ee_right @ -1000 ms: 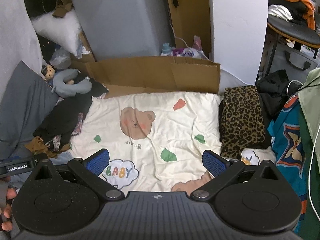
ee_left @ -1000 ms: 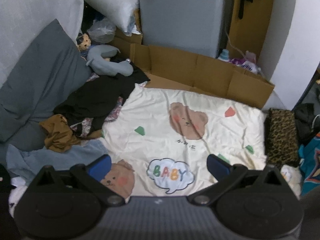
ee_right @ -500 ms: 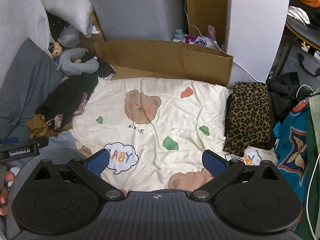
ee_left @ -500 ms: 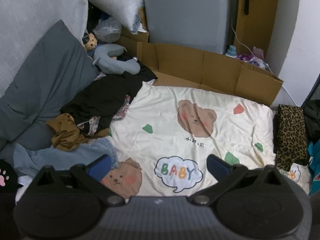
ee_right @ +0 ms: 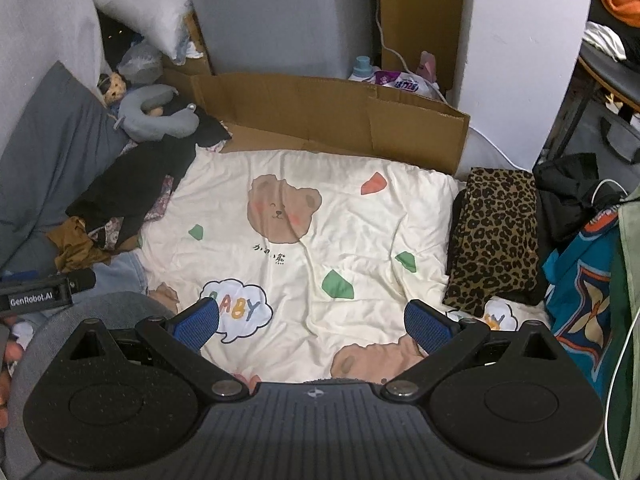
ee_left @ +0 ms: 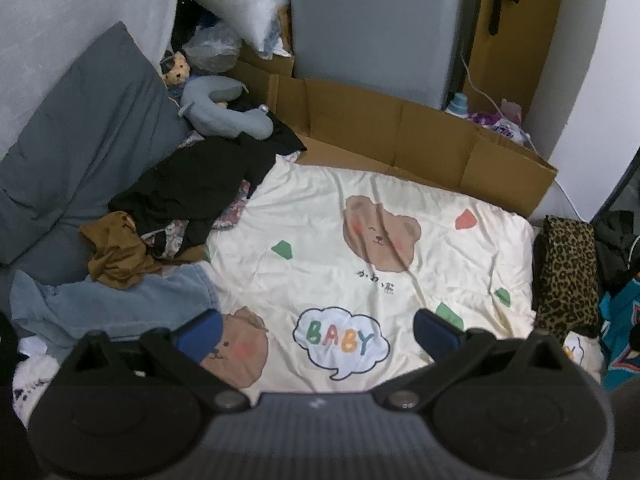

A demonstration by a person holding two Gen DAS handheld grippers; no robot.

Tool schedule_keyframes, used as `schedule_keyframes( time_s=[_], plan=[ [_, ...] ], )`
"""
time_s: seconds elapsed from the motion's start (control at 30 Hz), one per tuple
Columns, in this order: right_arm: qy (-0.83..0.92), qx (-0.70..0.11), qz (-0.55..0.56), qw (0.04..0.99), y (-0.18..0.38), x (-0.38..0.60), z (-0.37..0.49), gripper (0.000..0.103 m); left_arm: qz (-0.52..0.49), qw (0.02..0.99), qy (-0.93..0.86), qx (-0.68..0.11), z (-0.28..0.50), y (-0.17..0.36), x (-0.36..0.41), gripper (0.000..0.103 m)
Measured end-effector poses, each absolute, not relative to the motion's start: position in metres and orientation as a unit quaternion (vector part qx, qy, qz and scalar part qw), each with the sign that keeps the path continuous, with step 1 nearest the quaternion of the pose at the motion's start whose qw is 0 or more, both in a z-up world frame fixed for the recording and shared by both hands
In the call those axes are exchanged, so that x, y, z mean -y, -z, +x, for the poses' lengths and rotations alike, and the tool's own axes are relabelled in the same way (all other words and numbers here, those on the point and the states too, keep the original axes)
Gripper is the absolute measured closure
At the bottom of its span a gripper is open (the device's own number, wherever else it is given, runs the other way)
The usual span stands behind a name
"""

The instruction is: Fold clothes

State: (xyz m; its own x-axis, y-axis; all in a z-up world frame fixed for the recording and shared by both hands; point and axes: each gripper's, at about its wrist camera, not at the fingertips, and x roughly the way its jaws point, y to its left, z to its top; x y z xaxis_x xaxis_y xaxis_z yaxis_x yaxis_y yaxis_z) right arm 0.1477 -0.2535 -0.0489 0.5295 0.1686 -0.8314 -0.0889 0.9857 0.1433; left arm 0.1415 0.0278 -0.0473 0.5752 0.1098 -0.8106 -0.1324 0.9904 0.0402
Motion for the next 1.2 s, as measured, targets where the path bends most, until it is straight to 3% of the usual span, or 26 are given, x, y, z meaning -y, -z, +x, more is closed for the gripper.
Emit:
schedule_keyframes(
  time_s=[1.2],
  plan=[
    [-0.069, -0.472, 0.049, 0.877, 0.0472, 0.2535, 0.1452, 0.001, -0.016, 0.887, -0.074, -0.455, 0.1454, 0.0474, -0.0333, 0.001]
  ],
)
